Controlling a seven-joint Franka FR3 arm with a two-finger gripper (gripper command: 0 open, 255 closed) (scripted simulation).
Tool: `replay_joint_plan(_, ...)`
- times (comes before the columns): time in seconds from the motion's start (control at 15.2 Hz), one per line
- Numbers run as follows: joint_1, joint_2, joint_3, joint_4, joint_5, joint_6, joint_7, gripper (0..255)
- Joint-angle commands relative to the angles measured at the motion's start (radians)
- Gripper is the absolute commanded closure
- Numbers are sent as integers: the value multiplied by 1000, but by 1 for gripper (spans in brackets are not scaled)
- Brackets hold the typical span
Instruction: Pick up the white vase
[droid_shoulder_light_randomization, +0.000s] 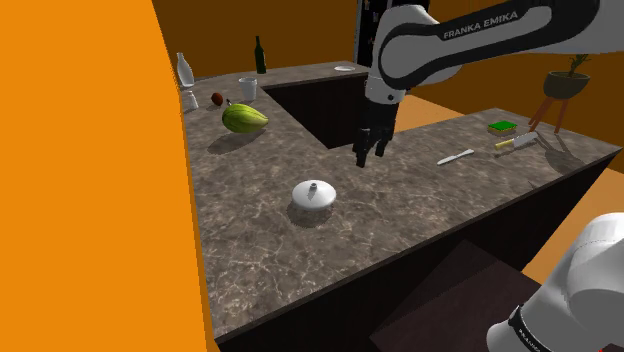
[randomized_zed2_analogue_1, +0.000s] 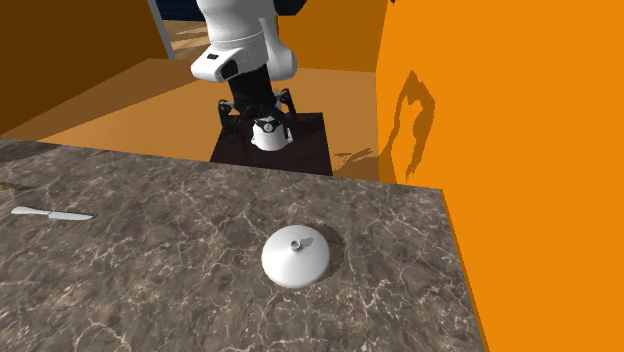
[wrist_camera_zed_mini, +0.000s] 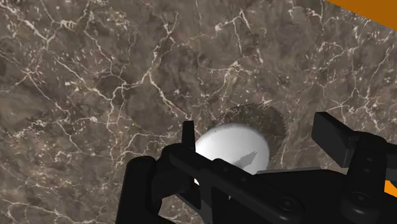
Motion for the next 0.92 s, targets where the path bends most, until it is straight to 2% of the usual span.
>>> replay_joint_plan(0.0, 6, 83, 7, 40, -1, 45, -1, 0)
replay_joint_plan(0.46, 26, 346, 29, 219, -16, 134, 5, 0)
replay_joint_plan(0.86, 46, 578, 41, 426, -41, 163, 16, 0)
